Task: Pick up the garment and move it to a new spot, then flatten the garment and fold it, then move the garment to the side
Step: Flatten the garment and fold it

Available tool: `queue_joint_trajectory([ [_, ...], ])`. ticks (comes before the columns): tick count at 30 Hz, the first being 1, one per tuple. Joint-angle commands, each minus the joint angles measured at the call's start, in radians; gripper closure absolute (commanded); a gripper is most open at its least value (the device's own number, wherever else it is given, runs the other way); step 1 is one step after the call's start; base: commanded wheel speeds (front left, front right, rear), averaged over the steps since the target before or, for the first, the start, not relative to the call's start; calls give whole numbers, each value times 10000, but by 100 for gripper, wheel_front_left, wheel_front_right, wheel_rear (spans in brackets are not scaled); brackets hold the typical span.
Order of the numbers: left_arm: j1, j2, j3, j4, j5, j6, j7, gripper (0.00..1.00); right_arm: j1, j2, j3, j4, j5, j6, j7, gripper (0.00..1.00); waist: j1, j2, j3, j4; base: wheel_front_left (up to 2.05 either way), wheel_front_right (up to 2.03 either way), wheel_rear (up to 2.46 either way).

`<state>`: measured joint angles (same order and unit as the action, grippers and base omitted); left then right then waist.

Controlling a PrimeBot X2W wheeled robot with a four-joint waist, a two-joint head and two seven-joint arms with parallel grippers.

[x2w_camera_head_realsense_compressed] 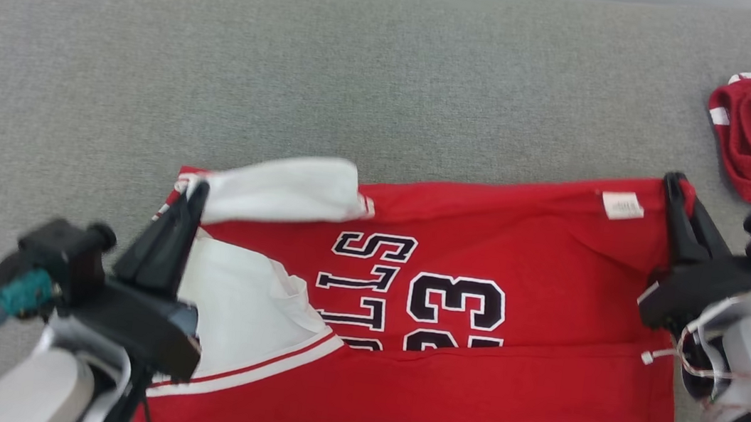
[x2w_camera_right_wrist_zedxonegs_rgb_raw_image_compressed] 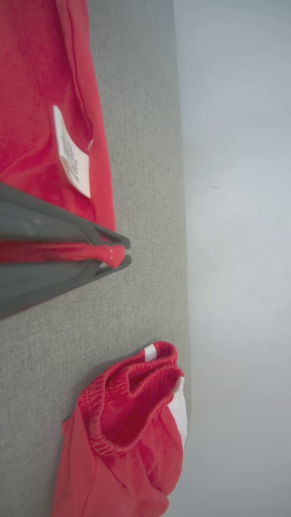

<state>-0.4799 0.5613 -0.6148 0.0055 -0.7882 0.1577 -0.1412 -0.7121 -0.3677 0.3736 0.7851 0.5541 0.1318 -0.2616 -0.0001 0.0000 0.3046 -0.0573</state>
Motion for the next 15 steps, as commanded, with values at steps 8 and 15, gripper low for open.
queue_joint_trajectory([
  [8,1287,-300,-113,-110,-170,286,-625,100,1864,-77,-1208,-1851,-347,-24,-39,100,1,0,-239,192,0,0,0],
  [15,2121,-587,42,-36,-367,516,-981,100,3068,50,-1719,-2808,-540,-23,-38,100,1,0,-475,235,0,0,0],
])
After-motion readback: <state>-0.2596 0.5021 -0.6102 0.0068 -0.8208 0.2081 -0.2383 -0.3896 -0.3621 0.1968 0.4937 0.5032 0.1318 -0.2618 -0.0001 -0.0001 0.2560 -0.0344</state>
